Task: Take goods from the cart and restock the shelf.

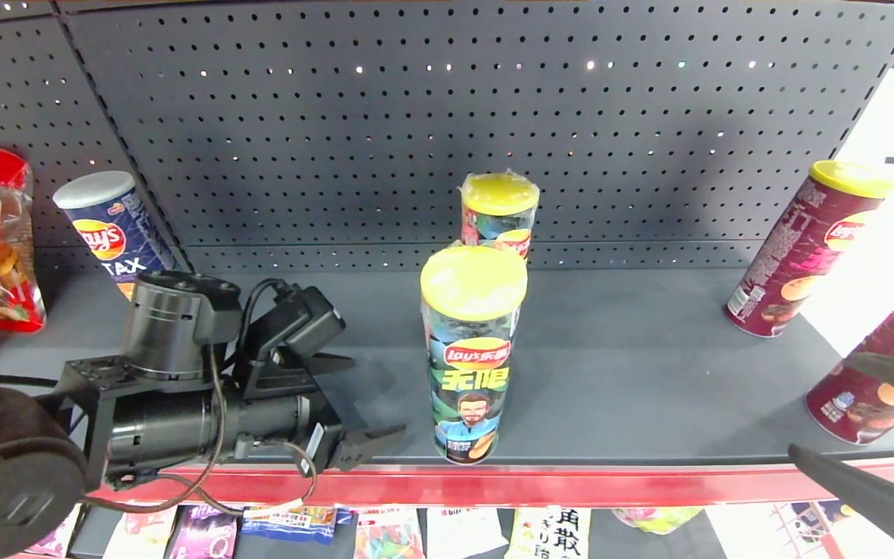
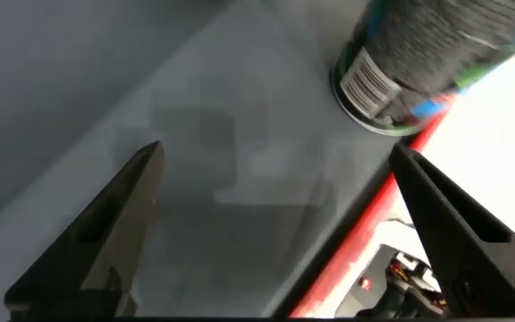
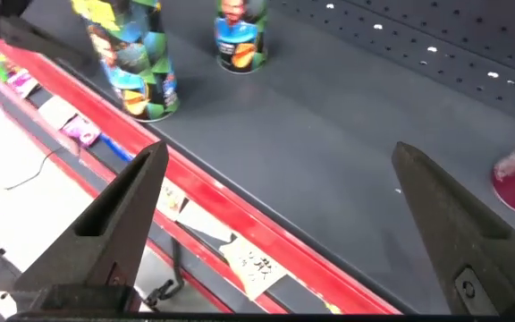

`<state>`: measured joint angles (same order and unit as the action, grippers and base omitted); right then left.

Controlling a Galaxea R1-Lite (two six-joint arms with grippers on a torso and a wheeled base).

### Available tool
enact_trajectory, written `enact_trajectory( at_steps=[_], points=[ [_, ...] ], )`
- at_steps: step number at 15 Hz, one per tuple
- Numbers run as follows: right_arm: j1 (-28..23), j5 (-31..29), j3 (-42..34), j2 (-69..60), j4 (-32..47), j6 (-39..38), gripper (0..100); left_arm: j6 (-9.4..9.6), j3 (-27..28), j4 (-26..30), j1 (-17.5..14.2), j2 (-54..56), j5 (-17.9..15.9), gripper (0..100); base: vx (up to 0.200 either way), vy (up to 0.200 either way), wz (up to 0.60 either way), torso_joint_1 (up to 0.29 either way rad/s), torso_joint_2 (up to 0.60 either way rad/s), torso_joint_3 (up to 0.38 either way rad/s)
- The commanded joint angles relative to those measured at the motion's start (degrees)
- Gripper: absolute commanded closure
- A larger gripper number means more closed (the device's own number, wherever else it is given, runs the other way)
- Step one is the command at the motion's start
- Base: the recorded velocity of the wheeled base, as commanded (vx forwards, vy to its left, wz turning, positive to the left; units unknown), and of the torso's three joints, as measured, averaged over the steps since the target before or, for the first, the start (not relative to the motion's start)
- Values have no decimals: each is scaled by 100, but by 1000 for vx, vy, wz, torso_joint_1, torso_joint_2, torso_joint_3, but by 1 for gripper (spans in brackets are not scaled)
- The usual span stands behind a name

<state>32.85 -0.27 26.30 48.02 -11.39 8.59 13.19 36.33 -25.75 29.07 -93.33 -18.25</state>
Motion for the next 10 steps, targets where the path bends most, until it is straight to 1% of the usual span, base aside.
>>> enact_trajectory(
  at_steps=[1, 5, 7, 10],
  points=[
    [-51, 0, -10, -73, -4, 2, 0, -1, 129, -1, 19, -265, -3, 0, 0, 0, 0, 0, 0, 0],
    [-51, 0, 7, -65, -4, 2, 0, 17, 428, -9, 142, -590, -3, 0, 0, 0, 0, 0, 0, 0],
    [-51, 0, 16, -73, -4, 2, 0, 17, 472, -9, 204, -669, -3, 0, 0, 0, 0, 0, 0, 0],
    [-104, 0, 16, -65, -4, 2, 0, 8, 533, -282, 204, -827, -3, 0, 0, 0, 0, 0, 0, 0]
  ],
)
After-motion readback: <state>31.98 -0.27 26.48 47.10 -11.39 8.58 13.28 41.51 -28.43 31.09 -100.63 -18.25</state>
